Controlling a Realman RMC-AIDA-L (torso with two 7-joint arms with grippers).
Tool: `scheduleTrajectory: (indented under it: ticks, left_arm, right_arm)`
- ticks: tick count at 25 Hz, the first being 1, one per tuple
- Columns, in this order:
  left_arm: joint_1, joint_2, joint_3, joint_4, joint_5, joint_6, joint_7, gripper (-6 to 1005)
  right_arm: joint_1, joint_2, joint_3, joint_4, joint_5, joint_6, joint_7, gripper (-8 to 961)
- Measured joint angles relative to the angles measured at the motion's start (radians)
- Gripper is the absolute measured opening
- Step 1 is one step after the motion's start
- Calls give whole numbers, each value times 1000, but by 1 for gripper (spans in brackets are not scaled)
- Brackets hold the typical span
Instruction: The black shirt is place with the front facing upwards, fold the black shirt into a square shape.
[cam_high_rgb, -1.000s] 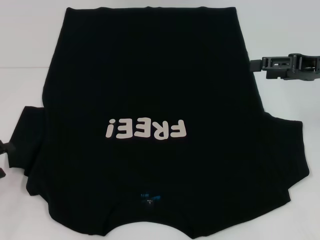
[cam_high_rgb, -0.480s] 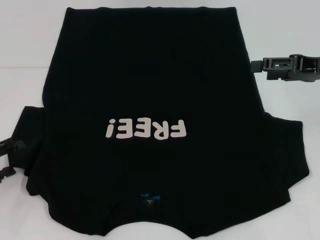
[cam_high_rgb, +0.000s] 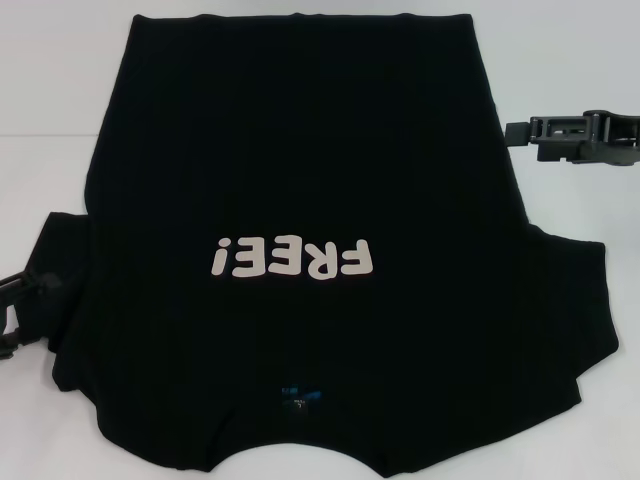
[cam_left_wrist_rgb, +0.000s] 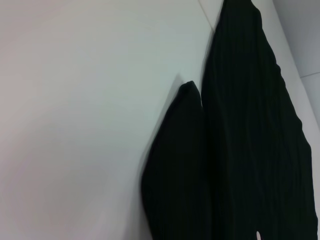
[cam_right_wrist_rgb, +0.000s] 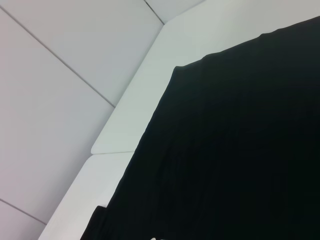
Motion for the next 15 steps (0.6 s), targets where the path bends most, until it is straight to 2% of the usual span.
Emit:
scheduleTrajectory:
  ticks: [9,15]
  left_arm:
    - [1,1,-11,3,-12,-13,-3,896]
    - [3,2,-12,4,-11,-13,-4,729]
  right_arm:
    - [-2,0,9,1,0,-1,1,914]
    - [-2,0,19,2,0,-1,1,914]
